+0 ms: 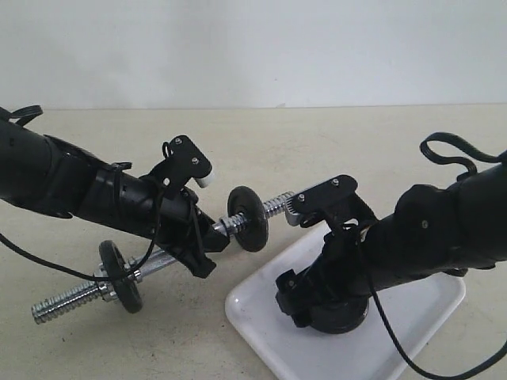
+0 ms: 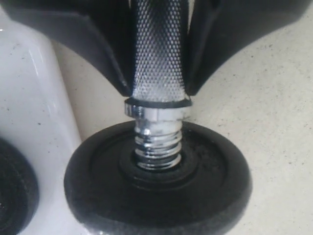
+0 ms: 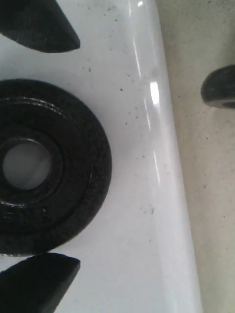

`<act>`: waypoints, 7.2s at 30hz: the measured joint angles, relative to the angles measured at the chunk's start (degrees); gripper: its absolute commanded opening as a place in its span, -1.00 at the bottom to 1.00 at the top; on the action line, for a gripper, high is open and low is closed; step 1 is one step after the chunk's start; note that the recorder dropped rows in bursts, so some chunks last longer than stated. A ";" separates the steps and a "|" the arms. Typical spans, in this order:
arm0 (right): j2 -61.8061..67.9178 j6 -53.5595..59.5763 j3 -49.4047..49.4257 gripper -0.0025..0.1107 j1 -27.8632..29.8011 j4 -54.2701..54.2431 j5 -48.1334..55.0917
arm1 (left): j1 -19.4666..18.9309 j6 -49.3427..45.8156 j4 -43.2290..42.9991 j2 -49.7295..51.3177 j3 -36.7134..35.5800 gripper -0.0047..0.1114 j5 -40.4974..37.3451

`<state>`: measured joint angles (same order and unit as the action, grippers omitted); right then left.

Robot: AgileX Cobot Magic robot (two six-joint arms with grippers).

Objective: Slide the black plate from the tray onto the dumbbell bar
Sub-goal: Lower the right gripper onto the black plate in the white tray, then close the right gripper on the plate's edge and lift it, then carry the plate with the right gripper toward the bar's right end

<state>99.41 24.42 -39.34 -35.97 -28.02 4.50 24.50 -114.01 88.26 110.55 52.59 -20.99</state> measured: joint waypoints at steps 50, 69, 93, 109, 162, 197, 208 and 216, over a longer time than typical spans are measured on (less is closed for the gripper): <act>3.85 -30.10 -7.61 0.90 0.00 33.68 15.57 | 0.00 0.65 0.00 0.00 0.00 -0.84 0.46; 4.29 -31.32 -8.16 0.56 0.00 33.32 15.66 | 0.00 0.65 0.00 0.00 0.00 -0.84 0.58; 4.53 -30.98 -9.73 0.90 0.00 33.08 20.28 | 0.00 0.65 0.00 0.00 0.00 -0.84 0.58; 4.53 -30.87 -10.09 0.90 0.00 32.41 23.94 | 0.00 0.65 0.00 0.00 0.00 -0.84 0.58; -2.38 -10.34 -9.06 -0.96 8.00 4.27 11.98 | 0.00 1.44 -4.85 -4.11 -2.67 -0.84 3.66; -0.96 56.63 -9.06 -0.96 28.92 -57.51 44.66 | 0.00 4.44 -10.22 -10.92 -5.75 -0.84 -2.36; 5.06 62.59 -9.06 -0.96 32.89 -62.92 55.67 | 0.00 4.44 -10.43 -10.92 -5.75 -0.84 -2.63; 11.14 64.81 -11.16 -0.96 33.26 -64.08 61.24 | 0.00 4.44 -10.43 -10.92 -5.75 -0.84 -2.63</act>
<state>110.55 89.23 -50.50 -2.71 -92.10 65.74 24.50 -109.57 77.83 99.62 46.85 -23.63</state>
